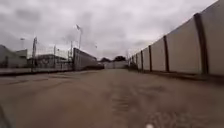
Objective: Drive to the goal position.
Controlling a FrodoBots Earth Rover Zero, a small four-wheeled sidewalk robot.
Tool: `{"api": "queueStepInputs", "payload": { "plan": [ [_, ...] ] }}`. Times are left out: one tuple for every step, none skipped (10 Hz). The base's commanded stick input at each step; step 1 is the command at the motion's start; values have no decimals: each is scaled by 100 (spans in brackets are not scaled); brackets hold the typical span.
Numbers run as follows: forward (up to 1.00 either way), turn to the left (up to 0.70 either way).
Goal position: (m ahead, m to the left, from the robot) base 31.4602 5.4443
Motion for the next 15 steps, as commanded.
{"api": "queueStepInputs", "payload": {
  "plan": [
    [70,0],
    [70,0],
    [70,0],
    [70,0],
    [70,0],
    [70,0],
    [70,0],
    [70,0],
    [70,0],
    [70,0],
    [70,0],
    [70,0],
    [70,0],
    [70,0],
    [70,0]
  ]
}}
